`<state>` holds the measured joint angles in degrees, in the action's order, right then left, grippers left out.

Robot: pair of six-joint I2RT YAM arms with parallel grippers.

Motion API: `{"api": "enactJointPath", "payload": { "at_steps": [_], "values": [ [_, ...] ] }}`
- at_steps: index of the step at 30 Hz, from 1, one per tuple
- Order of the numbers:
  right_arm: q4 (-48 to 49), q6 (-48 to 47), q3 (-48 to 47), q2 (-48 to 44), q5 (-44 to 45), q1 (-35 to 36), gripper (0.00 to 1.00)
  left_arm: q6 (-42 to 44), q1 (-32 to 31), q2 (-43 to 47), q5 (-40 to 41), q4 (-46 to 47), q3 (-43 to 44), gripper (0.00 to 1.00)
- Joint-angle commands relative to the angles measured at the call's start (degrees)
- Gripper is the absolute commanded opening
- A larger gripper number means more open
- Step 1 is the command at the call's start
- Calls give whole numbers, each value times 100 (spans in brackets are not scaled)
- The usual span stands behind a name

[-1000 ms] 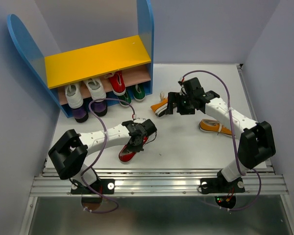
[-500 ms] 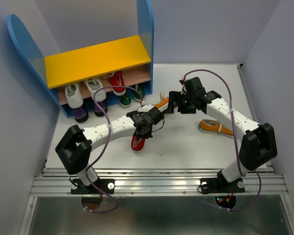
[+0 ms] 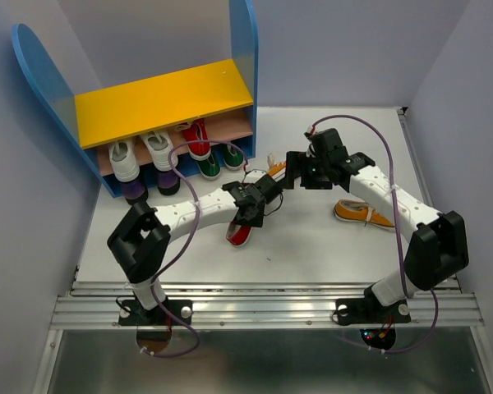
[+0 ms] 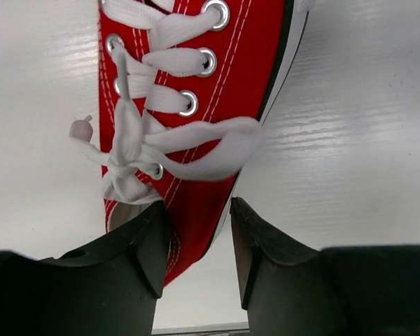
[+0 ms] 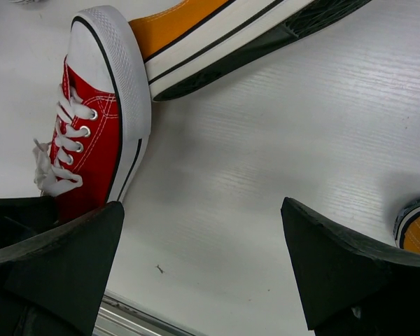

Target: Place and organize the shoes onto the shoe shelf

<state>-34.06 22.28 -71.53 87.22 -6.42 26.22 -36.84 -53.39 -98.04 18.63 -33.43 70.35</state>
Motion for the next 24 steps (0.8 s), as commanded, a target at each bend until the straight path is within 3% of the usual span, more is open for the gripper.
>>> {"api": "enactJointPath", "payload": {
  "at_steps": [1, 11, 17, 24],
  "values": [
    [49, -5, -37, -179, 176, -29, 100, 45, 21, 619, 149, -365, 287, 51],
    [49, 22, -81, -65, 176, -29, 100, -306, 83, 1727, 369, -709, -135, 57],
    [58, 39, -142, -38, 149, -29, 100, -333, 478, 1964, -131, -156, -933, 57],
    [49, 57, -125, -47, 141, -29, 100, 18, 759, 1973, -606, 372, -1295, 58]
  ]
}}
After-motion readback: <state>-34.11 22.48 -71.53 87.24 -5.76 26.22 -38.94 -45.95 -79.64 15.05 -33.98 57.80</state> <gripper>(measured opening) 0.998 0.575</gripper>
